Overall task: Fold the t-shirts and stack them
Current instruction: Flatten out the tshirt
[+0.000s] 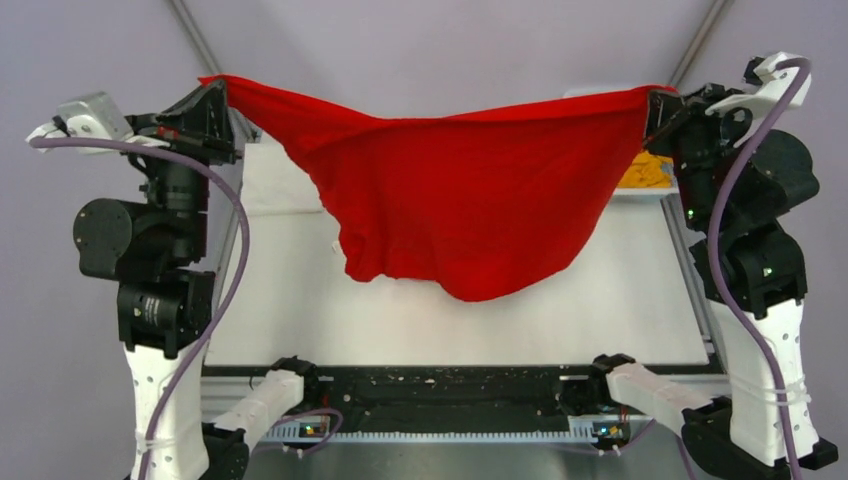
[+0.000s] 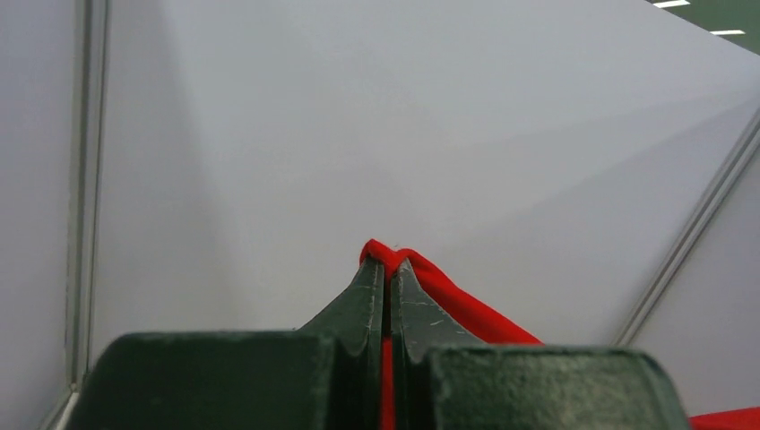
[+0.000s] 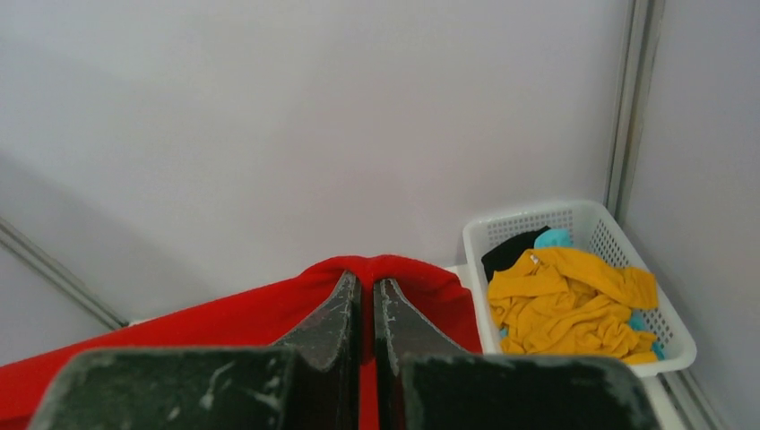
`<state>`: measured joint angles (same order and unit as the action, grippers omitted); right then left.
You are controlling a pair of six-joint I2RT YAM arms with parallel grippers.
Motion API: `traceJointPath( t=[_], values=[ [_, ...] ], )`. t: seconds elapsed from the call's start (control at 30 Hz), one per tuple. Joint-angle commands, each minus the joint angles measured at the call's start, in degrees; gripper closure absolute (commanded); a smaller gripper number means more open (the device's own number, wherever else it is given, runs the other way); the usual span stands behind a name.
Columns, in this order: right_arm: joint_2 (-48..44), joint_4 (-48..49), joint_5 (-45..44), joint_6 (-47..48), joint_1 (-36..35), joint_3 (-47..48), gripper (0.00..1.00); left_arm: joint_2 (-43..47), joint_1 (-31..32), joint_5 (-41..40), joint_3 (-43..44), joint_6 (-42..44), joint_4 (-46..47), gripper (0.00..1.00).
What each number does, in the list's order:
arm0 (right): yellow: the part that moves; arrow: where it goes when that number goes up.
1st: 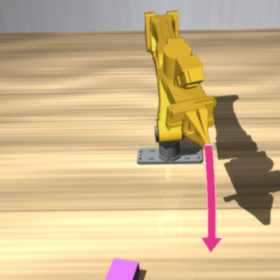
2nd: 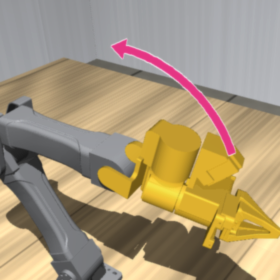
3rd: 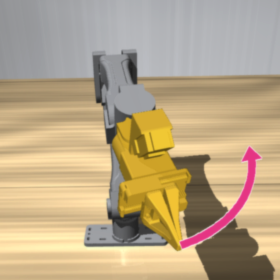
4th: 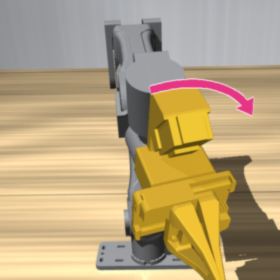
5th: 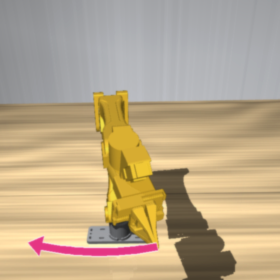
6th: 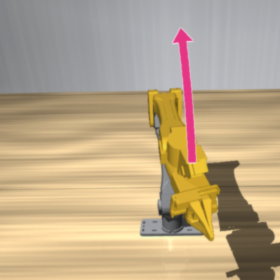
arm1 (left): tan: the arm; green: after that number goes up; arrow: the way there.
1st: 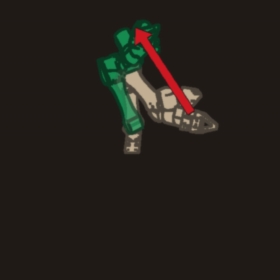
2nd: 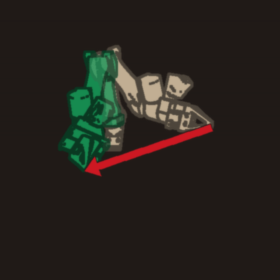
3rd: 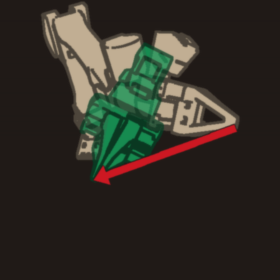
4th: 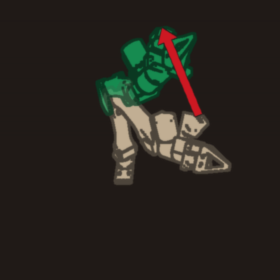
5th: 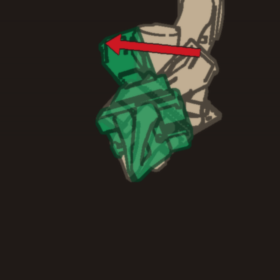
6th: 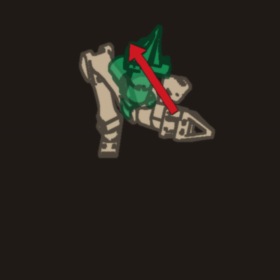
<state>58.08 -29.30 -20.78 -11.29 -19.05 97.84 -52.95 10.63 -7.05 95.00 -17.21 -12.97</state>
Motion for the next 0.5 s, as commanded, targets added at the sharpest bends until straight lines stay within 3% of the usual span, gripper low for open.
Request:
traceJointPath(
  t=[0.0, 0.23, 0.47],
  values=[
    [3.61, -4.61, -1.82, 2.59, 0.51, 3.22, 1.0, -3.24, -0.01, -5.23, 0.86, 2.51, -1.64, 1.0],
    [7.05, -6.75, -4.01, 1.2, 0.56, 5.05, 1.0, -11.25, -0.02, -14.47, 4.06, 5.73, -4.75, 1.0],
    [3.1, -6.1, -0.92, 2.75, 0.6, 4.48, 1.0, -4.49, 0.0, -8.51, 1.96, 5.0, -2.04, 1.0]
  ],
)
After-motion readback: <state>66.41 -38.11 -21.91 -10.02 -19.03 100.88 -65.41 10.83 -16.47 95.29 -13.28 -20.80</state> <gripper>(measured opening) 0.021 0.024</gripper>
